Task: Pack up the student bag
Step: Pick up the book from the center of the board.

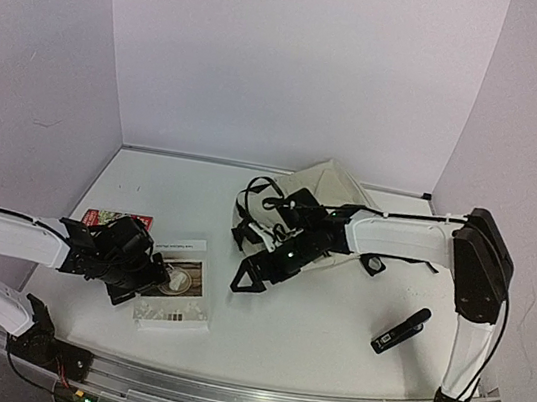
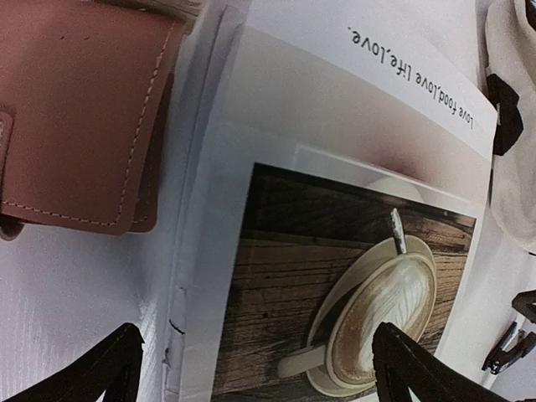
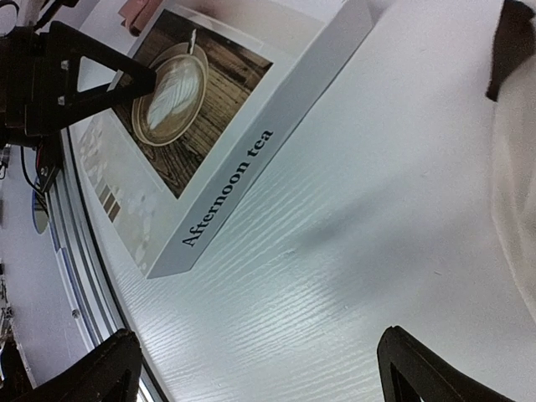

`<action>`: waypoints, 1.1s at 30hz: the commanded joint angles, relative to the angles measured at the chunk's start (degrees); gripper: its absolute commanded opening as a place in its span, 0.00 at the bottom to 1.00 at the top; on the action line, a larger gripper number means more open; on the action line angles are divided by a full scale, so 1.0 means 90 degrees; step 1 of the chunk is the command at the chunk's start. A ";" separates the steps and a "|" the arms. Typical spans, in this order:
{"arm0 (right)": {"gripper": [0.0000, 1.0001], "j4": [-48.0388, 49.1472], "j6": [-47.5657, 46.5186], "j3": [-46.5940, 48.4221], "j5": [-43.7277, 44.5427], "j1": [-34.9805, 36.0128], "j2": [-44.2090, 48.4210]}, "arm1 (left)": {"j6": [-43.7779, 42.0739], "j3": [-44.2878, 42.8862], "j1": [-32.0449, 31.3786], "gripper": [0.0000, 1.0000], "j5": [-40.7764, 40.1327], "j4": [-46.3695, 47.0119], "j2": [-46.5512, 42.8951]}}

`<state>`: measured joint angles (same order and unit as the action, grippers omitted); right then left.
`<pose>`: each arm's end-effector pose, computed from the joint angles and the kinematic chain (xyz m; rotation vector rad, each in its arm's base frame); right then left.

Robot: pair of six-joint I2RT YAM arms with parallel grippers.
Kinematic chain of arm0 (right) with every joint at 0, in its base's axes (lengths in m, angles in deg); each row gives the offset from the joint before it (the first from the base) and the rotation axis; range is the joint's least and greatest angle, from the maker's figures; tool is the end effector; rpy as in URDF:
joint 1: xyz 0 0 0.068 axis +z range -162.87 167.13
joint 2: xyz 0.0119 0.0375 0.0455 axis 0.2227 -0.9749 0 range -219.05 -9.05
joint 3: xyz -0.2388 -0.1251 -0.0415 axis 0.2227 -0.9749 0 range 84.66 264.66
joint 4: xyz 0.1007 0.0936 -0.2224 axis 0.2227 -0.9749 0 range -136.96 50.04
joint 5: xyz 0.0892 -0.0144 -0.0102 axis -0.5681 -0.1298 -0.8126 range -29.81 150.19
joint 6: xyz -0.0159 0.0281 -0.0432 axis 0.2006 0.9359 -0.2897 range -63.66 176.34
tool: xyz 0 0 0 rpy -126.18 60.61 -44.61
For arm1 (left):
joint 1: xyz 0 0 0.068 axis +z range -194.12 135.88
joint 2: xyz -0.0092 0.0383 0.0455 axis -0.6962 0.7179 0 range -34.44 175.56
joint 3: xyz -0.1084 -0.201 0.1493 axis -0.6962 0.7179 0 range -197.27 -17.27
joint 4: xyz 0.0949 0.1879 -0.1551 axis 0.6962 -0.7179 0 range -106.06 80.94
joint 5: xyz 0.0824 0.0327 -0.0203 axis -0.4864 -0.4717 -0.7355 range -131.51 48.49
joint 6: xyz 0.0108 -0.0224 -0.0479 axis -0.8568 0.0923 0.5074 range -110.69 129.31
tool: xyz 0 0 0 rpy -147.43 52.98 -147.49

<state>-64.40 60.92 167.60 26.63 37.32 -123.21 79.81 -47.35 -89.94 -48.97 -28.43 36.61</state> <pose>0.2583 0.3408 0.1931 -1.2626 2.3620 1.0929 0.1516 -0.1494 0.1529 -0.6257 2.6411 -0.5171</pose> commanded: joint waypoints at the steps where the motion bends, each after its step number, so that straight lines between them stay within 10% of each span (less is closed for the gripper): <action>1: 0.98 0.0222 0.0065 0.0488 -0.0405 0.0202 -0.0407 | -0.0146 0.0268 -0.0019 0.92 -0.0007 0.0814 -0.0276; 33: 0.96 0.0631 0.0185 0.0619 -0.1098 0.0511 -0.0978 | -0.0817 0.0443 -0.0016 0.00 0.0390 0.3120 -0.0057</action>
<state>-61.85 63.74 173.56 18.56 41.00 -135.29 73.69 -43.38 -89.29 -48.18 -2.46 38.56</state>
